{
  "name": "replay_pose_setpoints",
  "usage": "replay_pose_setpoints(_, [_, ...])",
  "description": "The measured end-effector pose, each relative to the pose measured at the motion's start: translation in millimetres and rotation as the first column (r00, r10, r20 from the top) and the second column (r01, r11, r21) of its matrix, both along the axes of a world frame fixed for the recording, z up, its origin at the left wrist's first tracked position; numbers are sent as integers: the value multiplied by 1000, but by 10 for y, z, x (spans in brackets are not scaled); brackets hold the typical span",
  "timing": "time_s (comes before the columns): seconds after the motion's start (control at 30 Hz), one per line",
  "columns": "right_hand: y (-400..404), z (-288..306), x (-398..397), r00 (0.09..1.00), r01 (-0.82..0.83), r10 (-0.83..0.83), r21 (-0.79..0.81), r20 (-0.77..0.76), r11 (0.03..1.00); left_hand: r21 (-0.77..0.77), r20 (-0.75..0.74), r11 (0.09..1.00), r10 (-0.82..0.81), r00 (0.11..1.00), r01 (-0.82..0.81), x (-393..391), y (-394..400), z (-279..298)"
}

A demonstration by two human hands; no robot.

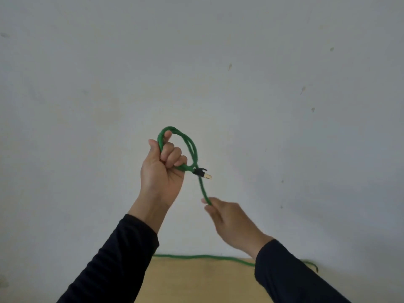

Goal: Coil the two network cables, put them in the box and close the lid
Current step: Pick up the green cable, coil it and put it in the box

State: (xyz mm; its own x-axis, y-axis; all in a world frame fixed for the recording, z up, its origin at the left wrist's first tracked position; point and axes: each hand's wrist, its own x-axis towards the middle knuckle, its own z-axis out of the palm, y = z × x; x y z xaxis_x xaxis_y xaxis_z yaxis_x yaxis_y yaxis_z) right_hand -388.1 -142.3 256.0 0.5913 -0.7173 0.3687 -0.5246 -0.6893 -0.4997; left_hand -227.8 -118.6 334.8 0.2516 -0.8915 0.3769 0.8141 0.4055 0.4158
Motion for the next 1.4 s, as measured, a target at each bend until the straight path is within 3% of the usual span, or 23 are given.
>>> replay_pose_setpoints(0.07, [88,5,40,995,-38,31,-71,-100,997,43,205,982,169,964,-181,47,-85,-42])
replay_pose_setpoints(0.1, [126,41,51,993,-56,46,-95,-106,994,54,347,959,244,906,-280,56,-119,-99])
replay_pose_setpoints(0.17, [175,154,64,990,-97,80,-144,-118,985,2,629,904,332,703,-428,36,-159,-265])
replay_pose_setpoints(0.27, [178,356,44,983,-137,112,-180,-145,974,-146,878,892,316,360,-427,-76,-97,-519])
replay_pose_setpoints(0.33, [137,471,-6,983,-156,137,-159,-125,975,-163,927,923,264,267,-349,-165,-5,-620])
replay_pose_setpoints(0.47, [89,653,-138,993,-117,117,1,-6,993,-59,939,977,124,322,-204,-248,152,-683])
replay_pose_setpoints(0.67, [22,810,-305,976,-133,108,124,190,983,16,937,988,38,348,-151,-200,285,-729])
replay_pose_setpoints(0.87, [-10,635,-282,858,-190,67,194,510,963,198,615,980,-126,778,2,-220,359,-553])
replay_pose_setpoints(1.1, [138,447,-75,814,-236,105,160,571,959,284,326,957,-41,945,-57,-220,299,-509])
replay_pose_setpoints(1.17, [146,389,-56,837,-184,77,146,541,972,314,358,935,45,933,-166,-213,254,-532])
replay_pose_setpoints(1.23, [125,339,-33,859,-118,30,140,511,983,293,522,890,158,838,-350,-224,233,-567])
replay_pose_setpoints(1.33, [89,342,-24,887,-45,-26,141,462,989,79,837,765,297,460,-639,-241,217,-627])
replay_pose_setpoints(1.4, [78,372,-39,914,-5,-49,132,403,991,-55,903,742,322,283,-668,-237,210,-673])
